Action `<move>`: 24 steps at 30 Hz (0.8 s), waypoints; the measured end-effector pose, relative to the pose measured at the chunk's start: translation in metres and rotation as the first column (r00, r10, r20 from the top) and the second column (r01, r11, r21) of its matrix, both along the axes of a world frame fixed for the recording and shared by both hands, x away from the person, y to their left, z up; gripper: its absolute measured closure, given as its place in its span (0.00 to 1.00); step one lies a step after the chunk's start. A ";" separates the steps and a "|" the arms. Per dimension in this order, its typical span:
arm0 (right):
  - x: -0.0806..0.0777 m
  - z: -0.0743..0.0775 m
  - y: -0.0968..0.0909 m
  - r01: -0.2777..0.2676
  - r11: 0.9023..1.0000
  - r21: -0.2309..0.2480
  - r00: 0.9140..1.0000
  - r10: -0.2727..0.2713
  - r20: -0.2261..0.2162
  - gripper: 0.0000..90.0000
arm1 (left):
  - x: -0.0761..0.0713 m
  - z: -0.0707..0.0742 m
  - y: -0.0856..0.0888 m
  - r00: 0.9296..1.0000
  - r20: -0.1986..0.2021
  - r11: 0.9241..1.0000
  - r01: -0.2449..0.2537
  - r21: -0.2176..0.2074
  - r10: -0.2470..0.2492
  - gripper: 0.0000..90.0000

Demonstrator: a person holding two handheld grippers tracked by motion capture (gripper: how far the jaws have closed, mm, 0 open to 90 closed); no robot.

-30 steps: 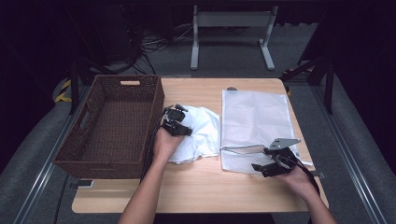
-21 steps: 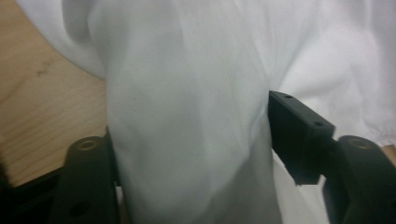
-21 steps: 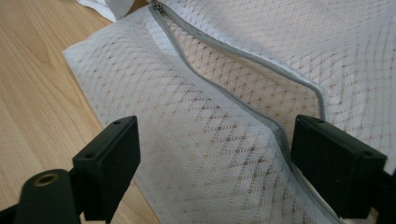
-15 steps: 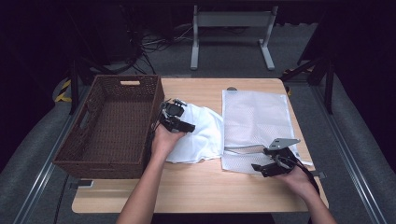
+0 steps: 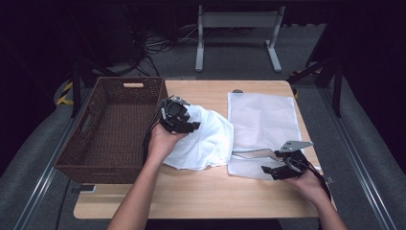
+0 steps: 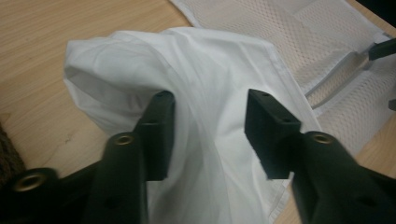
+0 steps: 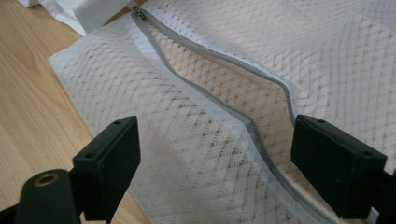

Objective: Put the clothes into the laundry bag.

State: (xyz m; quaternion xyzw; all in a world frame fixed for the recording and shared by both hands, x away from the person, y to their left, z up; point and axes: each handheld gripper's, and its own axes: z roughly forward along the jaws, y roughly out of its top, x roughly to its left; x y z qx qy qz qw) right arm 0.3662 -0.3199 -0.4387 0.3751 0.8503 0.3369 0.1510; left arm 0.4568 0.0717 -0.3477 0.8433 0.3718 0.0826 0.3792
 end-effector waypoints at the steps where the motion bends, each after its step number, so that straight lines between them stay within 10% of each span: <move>1: 0.000 0.000 -0.001 0.006 1.000 0.000 1.000 -0.006 -0.001 0.19 | -0.002 0.002 0.000 1.000 0.018 1.000 -0.007 0.000 0.007 0.68; 11: -0.005 0.001 -0.007 0.028 1.000 -0.002 1.000 -0.028 0.003 0.19 | -0.008 0.026 0.006 0.997 0.071 0.998 0.021 -0.063 -0.016 1.00; 24: -0.006 0.004 -0.029 0.120 0.993 0.005 0.993 -0.120 -0.003 0.31 | -0.012 -0.008 -0.047 0.977 -0.011 0.975 0.214 -0.051 -0.215 1.00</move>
